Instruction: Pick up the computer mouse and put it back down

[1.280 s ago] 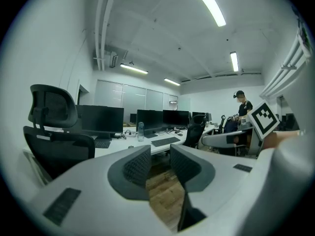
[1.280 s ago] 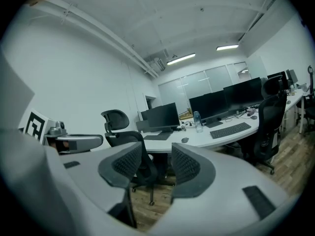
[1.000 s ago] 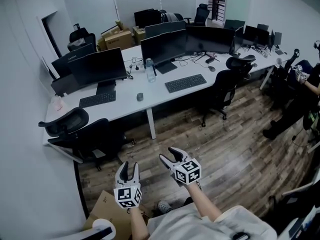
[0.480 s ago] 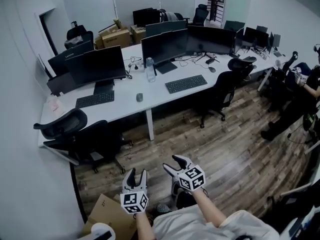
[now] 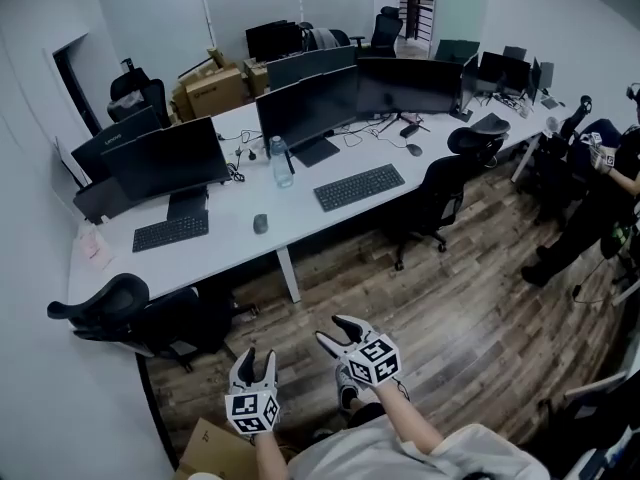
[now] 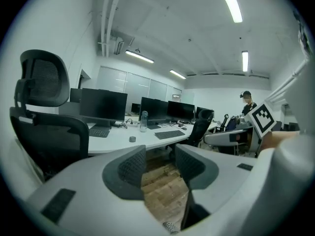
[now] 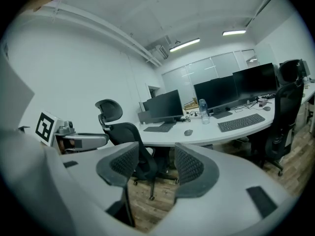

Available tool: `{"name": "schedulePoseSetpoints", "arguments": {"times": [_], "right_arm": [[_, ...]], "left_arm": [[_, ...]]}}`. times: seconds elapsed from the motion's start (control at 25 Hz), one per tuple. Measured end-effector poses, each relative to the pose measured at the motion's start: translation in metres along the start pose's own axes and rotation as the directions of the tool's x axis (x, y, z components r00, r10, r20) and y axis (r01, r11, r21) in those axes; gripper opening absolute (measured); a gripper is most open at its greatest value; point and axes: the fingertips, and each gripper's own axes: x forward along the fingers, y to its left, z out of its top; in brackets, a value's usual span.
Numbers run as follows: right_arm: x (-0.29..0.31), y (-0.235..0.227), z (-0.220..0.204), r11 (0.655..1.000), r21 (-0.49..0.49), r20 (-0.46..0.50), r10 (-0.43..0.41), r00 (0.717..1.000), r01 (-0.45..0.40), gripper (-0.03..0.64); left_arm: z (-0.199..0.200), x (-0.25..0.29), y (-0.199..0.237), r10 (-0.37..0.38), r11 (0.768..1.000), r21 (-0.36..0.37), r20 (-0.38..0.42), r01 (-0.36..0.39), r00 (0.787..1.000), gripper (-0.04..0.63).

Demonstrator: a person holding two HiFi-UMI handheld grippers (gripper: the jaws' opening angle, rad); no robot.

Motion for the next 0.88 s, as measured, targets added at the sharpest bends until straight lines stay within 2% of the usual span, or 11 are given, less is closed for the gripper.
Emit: {"name": "schedulePoseSetpoints", "arguments": {"times": [0.2,0.36,0.52,0.68,0.88], "right_arm": [[0.035,-0.057,0.052,1.0,0.015,0.068,0.012,0.998,-0.013,0.232],[0.055,-0.096,0.079,1.0,-0.004,0.089,0.018,0.996,-0.018,0.233],[0.067,-0.125,0.089,0.999,-0.025,0.067,0.033,0.997,-0.031,0.236],[0.073,-0.146,0.084,0.998,-0.024,0.041,0.056,0.998,-0.055,0.247],[0.078,-0.166,0.075,0.998,0.004,0.026,0.066,0.997,-0.066,0.249]], "left_arm": [[0.044,0.077,0.004,-0.007,0.999,0.044,0.012,0.007,1.0,0.193],[0.065,0.126,0.0,-0.001,0.999,0.047,0.032,-0.001,0.999,0.193],[0.076,0.159,-0.002,0.029,0.999,0.032,0.042,-0.03,0.999,0.193],[0.08,0.179,-0.002,0.1,0.995,0.022,0.069,-0.102,0.993,0.189],[0.077,0.204,-0.005,0.115,0.993,0.023,0.04,-0.116,0.993,0.189]]}}
